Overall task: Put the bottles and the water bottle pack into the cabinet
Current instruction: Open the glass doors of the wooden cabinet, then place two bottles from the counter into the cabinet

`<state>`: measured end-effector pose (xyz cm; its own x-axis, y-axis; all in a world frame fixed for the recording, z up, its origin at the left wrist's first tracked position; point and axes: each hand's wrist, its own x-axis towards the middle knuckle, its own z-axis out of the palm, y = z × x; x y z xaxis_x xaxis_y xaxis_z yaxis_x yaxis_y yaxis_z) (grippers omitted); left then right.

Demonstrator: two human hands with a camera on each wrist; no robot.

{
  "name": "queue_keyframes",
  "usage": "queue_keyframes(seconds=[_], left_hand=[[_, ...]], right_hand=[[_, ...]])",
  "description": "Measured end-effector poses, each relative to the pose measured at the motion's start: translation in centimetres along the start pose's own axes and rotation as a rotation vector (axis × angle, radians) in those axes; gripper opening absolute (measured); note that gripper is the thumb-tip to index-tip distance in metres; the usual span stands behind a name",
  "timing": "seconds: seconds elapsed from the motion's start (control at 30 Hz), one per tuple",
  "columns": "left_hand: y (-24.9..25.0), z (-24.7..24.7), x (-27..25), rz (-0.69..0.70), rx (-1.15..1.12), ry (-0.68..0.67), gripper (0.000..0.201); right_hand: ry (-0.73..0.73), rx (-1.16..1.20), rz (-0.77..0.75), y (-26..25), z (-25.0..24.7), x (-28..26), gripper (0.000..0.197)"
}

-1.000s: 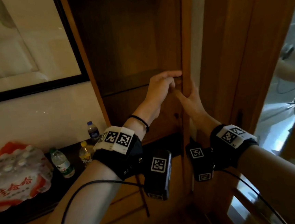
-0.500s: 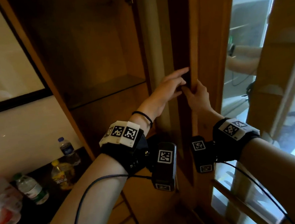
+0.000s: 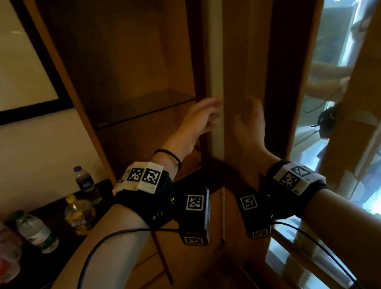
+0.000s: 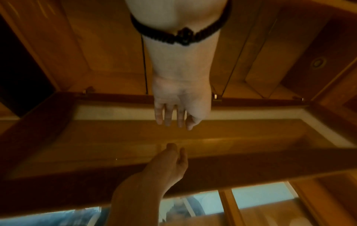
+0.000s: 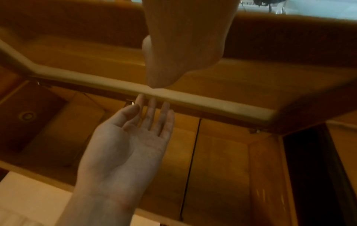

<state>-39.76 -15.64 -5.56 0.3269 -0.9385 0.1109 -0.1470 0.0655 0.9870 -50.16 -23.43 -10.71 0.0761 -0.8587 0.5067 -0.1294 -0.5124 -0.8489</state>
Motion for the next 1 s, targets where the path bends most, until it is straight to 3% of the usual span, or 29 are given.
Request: queue_keyframes(seconds=[0.13, 0.4, 0.47, 0.67, 0.83, 1.0], left_hand=[[-2.5, -8.2, -2.9, -0.096, -0.015, 0.16, 0.029], [-10.1, -26.8, -9.4, -0.292, -0.085, 0.497, 0.034], [-11.8, -30.5, -11.1, -0.325, -0.084, 0.554, 0.033], [-16.7, -40.6, -16.0, -0.454, -0.062, 0.698, 0.019], [-20.9, -46.5, -19.6, -0.523, 0.034, 0.763, 0.034], [-23.4, -51.0, -20.3, -0.547, 0.227, 0.817, 0.064]], right_hand=[[-0.332, 0.073, 0.169, -1.0, 7.3, -2.8, 0.038], [-1.031, -0.117, 0.379, -4.9, 22.6, -12.1, 0.03], [-1.142, -0.137, 0.41, -5.6, 25.7, -14.3, 0.029], [-1.28, -0.203, 0.486, -5.6, 34.2, -20.0, 0.031], [-1.344, -0.259, 0.558, -5.5, 39.0, -23.1, 0.036], [-1.337, -0.228, 0.598, -6.2, 42.6, -24.3, 0.054]])
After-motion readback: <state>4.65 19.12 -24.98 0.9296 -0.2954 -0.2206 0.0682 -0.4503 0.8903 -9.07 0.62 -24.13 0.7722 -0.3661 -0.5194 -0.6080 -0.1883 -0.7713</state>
